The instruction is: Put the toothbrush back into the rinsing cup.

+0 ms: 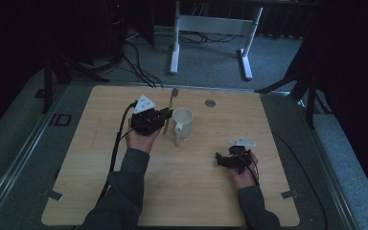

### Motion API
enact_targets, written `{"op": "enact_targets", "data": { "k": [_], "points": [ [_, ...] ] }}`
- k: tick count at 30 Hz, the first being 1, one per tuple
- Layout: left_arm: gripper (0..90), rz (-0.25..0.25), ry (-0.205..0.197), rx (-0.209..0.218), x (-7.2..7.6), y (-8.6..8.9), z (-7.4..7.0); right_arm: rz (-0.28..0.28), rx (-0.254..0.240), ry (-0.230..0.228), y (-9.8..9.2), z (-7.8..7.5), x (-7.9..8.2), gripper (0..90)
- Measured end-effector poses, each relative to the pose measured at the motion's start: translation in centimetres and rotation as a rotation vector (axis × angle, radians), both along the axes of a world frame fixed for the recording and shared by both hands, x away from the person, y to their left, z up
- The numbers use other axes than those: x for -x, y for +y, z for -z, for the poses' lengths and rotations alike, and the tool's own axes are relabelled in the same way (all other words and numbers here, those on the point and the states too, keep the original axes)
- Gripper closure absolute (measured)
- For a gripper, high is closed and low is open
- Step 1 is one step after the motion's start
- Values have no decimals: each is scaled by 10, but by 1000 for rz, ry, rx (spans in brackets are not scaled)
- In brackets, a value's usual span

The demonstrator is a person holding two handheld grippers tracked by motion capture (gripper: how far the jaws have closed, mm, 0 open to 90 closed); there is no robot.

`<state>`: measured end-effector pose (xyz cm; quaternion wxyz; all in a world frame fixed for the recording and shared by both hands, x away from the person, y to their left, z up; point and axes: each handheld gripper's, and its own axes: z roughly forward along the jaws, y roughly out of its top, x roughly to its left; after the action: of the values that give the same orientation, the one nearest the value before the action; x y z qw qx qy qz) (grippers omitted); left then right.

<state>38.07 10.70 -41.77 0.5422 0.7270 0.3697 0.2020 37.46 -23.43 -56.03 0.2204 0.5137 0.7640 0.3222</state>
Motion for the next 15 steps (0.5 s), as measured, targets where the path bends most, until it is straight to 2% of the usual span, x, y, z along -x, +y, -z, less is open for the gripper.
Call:
{"op": "enact_targets", "data": {
  "k": [15],
  "points": [
    [818,9,-11,28,-3,-5,3,-2,-1,-1,0,0,0,135]
  ]
}}
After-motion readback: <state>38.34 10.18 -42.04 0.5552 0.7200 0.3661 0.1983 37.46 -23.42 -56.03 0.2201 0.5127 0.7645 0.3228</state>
